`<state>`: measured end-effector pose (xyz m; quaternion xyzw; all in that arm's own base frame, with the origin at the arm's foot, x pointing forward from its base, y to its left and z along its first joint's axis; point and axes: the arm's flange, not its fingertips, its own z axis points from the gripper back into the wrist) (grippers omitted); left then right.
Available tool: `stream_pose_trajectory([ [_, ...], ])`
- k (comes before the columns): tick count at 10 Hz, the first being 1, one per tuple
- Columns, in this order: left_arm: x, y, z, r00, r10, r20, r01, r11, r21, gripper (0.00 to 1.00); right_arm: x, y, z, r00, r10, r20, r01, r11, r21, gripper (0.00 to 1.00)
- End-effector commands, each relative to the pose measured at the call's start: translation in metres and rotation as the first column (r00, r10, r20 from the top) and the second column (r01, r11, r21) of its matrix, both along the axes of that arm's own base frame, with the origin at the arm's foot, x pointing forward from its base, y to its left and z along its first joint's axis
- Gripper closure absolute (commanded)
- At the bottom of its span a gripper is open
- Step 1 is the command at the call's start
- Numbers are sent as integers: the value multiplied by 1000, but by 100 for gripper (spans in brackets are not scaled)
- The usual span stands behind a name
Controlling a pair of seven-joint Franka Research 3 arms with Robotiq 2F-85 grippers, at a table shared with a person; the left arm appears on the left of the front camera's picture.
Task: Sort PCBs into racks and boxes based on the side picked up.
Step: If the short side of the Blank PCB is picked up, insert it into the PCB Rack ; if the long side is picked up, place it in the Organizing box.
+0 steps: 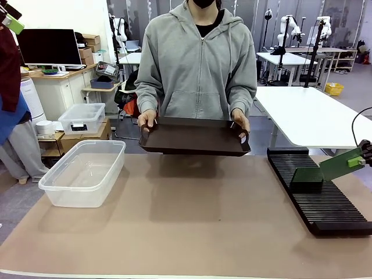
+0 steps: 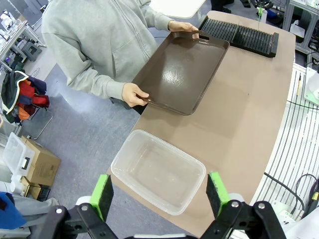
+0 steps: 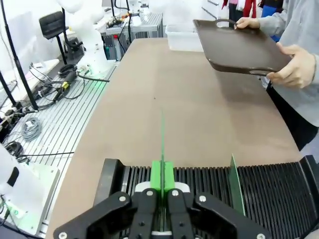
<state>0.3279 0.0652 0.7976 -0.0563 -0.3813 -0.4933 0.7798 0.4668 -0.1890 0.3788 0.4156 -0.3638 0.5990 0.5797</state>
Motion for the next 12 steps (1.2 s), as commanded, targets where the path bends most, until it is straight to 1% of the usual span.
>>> stream_pose_trajectory([
  [1, 0, 0, -1, 1000, 1, -1, -1, 1000, 3, 0, -1, 5, -3, 1000, -4, 22, 4, 1000, -4, 98],
  [2, 0, 0, -1, 1000, 1, -1, -1, 1000, 3, 0, -3, 8, -12, 1000, 6, 29, -6, 1000, -15, 98],
  [3, 0, 0, -1, 1000, 1, -1, -1, 1000, 3, 0, -4, 8, -17, 999, 42, 29, -41, 999, -21, 98],
  [4, 0, 0, -1, 1000, 1, -1, -1, 1000, 3, 0, -7, 9, -18, 996, 57, 67, -57, 998, -2, 98],
  [5, 0, 0, -1, 1000, 1, -1, -1, 1000, 3, 0, -9, 10, -22, 994, 54, 93, -56, 998, 21, 98],
  [6, 0, 0, -1, 1000, 1, -1, -1, 1000, 3, 0, -9, 12, -25, 994, 65, 88, -68, 997, 32, 98],
  [9, 0, 0, -1, 1000, 1, -1, -1, 1000, 3, 0, -16, 20, -42, 986, 78, 150, -86, 995, 46, 98],
  [12, 0, 0, -1, 1000, 1, -1, -1, 1000, 3, 0, -17, 23, -53, 977, 83, 195, -95, 994, 57, 98],
])
